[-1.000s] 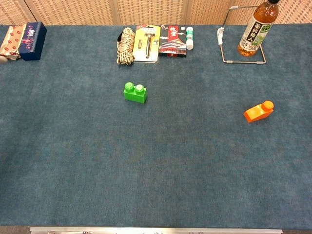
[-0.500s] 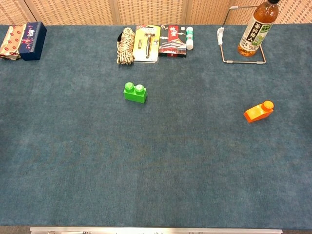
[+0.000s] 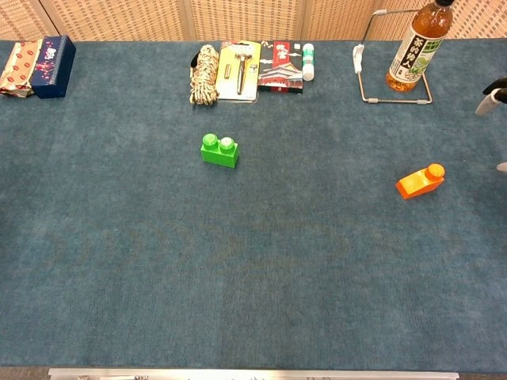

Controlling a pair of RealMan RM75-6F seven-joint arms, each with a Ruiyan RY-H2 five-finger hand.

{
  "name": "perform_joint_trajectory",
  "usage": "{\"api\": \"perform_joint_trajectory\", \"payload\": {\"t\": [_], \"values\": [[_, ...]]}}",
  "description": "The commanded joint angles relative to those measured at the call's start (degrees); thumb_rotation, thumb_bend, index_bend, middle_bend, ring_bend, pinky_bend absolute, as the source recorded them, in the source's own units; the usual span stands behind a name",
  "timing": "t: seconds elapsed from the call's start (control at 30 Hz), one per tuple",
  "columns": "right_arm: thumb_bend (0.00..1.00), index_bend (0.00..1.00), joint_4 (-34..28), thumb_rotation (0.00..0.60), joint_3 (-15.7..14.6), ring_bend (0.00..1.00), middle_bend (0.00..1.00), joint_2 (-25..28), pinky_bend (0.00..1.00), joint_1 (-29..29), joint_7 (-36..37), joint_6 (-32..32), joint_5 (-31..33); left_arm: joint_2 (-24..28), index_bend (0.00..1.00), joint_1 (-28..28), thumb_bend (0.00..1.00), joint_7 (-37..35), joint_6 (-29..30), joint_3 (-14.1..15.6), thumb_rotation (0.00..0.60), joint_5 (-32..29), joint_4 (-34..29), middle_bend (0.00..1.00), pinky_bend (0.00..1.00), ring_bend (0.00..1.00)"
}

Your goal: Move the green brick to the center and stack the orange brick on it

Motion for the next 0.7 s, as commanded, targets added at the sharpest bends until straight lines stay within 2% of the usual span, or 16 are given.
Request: {"api": "perform_joint_trajectory", "payload": {"t": [0.03, 0.27, 0.53, 0.7], "values": [[0.06, 0.34, 0.6, 0.600, -0.4, 0.04, 0.20, -0.7, 0.10, 1.1, -0.7, -1.9, 0.9, 0.1, 0.17, 0.4, 0.29, -0.2, -0.4, -0.6, 0.600, 0.0, 0.0, 0.17, 0.09, 0.10], [0.06, 0.34, 1.1, 0.600, -1.3, 0.04, 0.20, -1.7, 0.09, 3.2, -3.0, -5.6, 2.6, 0.3, 0.17, 1.4, 0.29, -0.5, -1.2, -2.0, 0.600, 0.2, -0.2, 0.17, 0.09, 0.10], [0.15, 0.34, 2.0, 0.600, -1.3, 0.04, 0.19, -3.7, 0.08, 5.8, -6.1, -9.3, 5.6, 0.5, 0.17, 2.1, 0.29, -0.5, -2.3, -3.2, 0.600, 0.3, -0.3, 0.17, 0.09, 0.10], [0.16, 0.34, 2.6, 0.600, -1.5, 0.04, 0.19, -5.0, 0.08, 7.6, -7.5, -11.7, 7.2, 0.6, 0.17, 2.5, 0.29, -0.7, -2.8, -3.9, 0.600, 0.5, -0.4, 0.17, 0.09, 0.10]]}}
